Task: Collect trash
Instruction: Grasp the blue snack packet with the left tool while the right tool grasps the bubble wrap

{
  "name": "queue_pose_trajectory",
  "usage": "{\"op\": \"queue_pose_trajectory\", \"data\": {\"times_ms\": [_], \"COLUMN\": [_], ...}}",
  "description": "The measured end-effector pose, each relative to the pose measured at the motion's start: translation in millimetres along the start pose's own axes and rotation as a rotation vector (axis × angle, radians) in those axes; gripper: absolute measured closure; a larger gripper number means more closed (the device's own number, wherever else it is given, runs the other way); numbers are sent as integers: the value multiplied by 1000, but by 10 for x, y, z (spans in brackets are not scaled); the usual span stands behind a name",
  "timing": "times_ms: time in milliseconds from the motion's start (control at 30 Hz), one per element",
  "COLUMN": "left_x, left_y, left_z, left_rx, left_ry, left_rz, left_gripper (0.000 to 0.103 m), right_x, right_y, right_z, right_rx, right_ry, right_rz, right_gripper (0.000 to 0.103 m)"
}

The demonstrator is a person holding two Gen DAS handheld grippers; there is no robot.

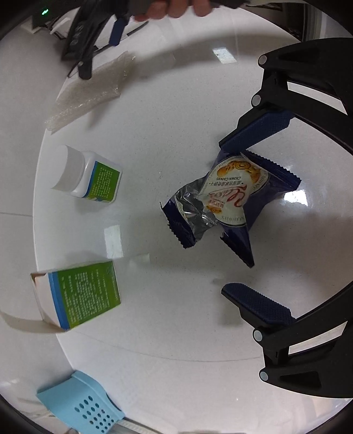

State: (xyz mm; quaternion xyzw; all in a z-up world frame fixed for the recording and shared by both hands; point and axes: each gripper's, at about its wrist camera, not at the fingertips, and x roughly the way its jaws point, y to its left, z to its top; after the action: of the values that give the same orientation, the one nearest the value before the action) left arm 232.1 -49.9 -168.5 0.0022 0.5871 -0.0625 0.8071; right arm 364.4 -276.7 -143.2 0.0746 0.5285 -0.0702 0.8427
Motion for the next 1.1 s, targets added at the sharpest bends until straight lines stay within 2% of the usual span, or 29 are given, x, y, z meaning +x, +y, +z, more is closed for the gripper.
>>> {"op": "queue_pose_trajectory", "data": {"times_ms": [133,267,300,367,533,667,767,867,933,1033,1100], "left_x": [33,14,12,-2,-36,-59,-80,-100,-113,-132,-146], "left_y": [-20,-66,-67,-64,-61,-52,-49,-17,-7,-15,-30], "left_z": [17,44,55,69,75,54,33,5,-11,-17,-29], "left_rx": [24,55,56,59,70,66,65,65,65,66,67], "left_ry": [7,1,4,5,4,2,6,9,8,8,7], "left_rz": [3,11,9,9,-5,-10,-14,-16,-12,-9,-6], "left_gripper": [13,28,29,38,55,60,65,66,66,66,66], "right_x": [210,421,456,496,588,602,590,560,530,492,485], "right_y": [7,36,33,44,204,147,81,-5,-98,-197,-234], "right_z": [136,183,182,178,148,190,234,265,280,276,289], "right_rx": [23,41,49,45,-67,-36,-4,17,41,34,40], "right_ry": [53,126,136,145,182,207,216,220,223,223,217], "right_rz": [1,-2,-6,-19,-94,-87,-91,-98,-104,-113,-102], "right_gripper": [8,8,8,8,9,14,24,39,57,75,79]}}
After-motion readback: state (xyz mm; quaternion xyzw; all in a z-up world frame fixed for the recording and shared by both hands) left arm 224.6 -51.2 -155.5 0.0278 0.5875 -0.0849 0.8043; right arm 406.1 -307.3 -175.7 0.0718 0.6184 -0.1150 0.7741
